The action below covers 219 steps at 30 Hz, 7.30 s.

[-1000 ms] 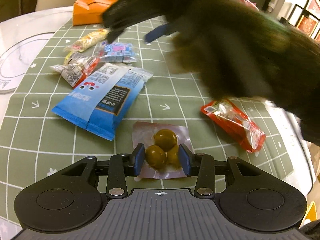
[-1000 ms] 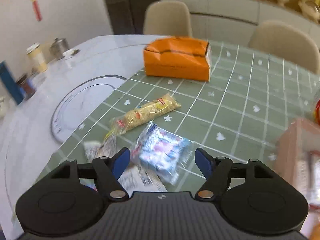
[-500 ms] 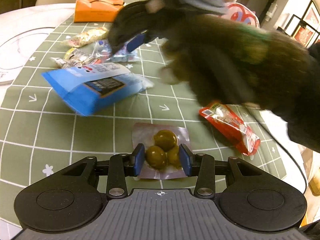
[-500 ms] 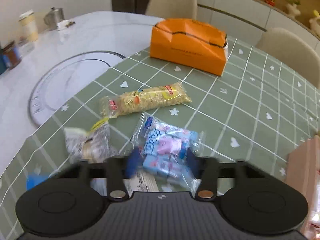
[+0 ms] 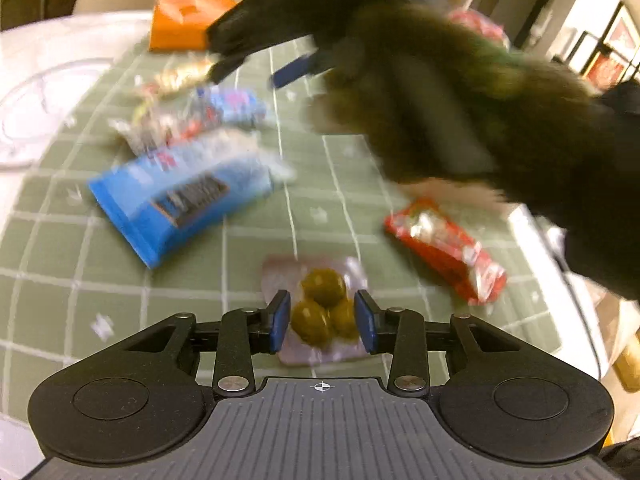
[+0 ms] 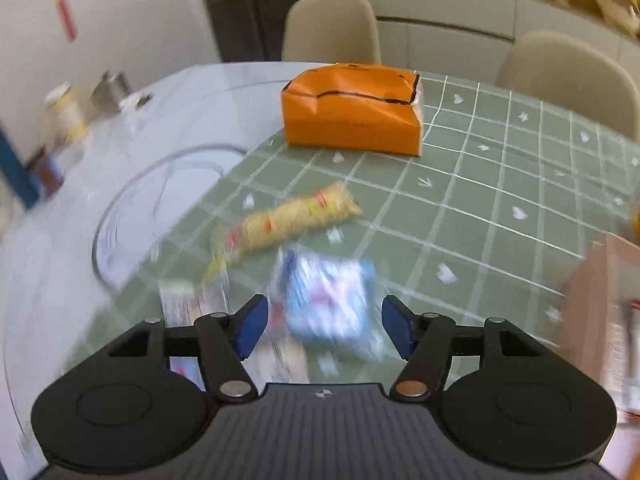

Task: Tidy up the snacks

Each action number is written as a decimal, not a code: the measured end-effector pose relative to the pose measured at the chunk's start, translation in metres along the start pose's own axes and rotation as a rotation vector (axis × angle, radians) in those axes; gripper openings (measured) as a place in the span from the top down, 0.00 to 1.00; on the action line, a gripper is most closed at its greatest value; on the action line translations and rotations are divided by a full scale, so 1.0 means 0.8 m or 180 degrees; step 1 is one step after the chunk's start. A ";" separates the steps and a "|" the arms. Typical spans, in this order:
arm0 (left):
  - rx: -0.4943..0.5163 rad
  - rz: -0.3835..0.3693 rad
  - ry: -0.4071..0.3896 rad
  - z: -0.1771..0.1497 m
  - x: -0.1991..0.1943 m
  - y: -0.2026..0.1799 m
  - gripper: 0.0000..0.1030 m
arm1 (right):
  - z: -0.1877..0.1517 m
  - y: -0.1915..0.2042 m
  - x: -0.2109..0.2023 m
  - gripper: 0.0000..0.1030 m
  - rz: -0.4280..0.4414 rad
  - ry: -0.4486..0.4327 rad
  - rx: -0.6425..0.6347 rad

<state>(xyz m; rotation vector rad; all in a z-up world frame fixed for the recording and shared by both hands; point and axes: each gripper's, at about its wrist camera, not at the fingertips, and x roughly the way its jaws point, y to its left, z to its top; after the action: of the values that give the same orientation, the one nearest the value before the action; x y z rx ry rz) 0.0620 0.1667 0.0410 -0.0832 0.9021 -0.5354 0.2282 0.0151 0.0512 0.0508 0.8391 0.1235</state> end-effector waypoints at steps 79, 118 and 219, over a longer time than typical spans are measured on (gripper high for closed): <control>0.0013 0.0911 0.0178 -0.055 0.065 -0.189 0.50 | -0.348 -0.143 -0.245 0.48 -0.0331 -0.0148 -0.0440; -0.0268 -0.0188 -0.0237 0.223 0.147 -0.127 0.52 | -0.087 -0.297 -0.273 0.69 -0.0465 -0.0514 0.1020; -0.0755 0.0206 -0.0031 0.076 0.048 0.174 0.60 | -0.033 -0.011 0.055 0.00 -0.0510 0.0103 -0.0161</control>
<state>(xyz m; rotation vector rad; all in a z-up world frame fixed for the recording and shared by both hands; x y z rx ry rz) 0.1844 0.2596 0.0117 -0.2706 0.9530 -0.3659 0.2386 0.0120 0.0001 -0.0661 0.8687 -0.0054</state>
